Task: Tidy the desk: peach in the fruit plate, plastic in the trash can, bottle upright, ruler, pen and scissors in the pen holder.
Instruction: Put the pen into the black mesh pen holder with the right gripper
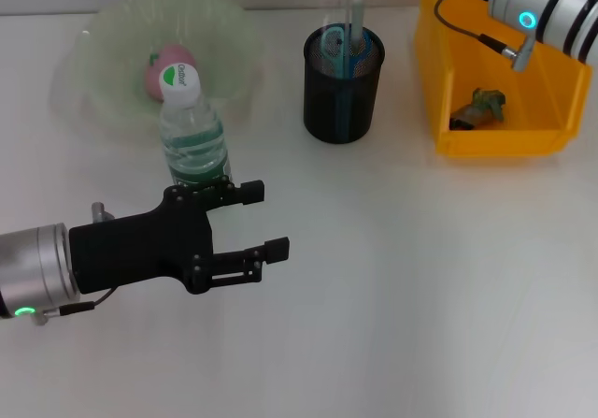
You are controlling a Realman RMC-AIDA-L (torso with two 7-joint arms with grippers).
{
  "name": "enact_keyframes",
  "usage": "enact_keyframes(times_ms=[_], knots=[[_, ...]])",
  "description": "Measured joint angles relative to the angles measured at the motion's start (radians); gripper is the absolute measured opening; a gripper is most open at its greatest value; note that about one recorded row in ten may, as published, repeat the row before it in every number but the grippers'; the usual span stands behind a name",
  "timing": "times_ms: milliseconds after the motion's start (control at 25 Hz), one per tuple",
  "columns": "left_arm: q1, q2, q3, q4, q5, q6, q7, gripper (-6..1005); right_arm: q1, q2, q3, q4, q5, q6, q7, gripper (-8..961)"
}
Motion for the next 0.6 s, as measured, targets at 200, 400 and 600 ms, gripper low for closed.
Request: enact_keyframes(times_ms=[200,400,600], knots=[[-0.007,0.0,-0.001,0.0,0.0,0.001,-0.001,795,0.004,0.0,-0.009,0.004,0.002,0.0,0.003,295],[-0.008,0.002,-0.002,-0.001,-0.001,0.001,-0.003,795,-0.042,-0.008,-0.005,-0.022,0.001,-0.095,0.031,440],[0.0,0.007,-0.004,0.001,-0.001,0.027,-0.019,795,-0.224,-0.049,-0.003,-0.166,-0.016,-0.346,0.11,704]])
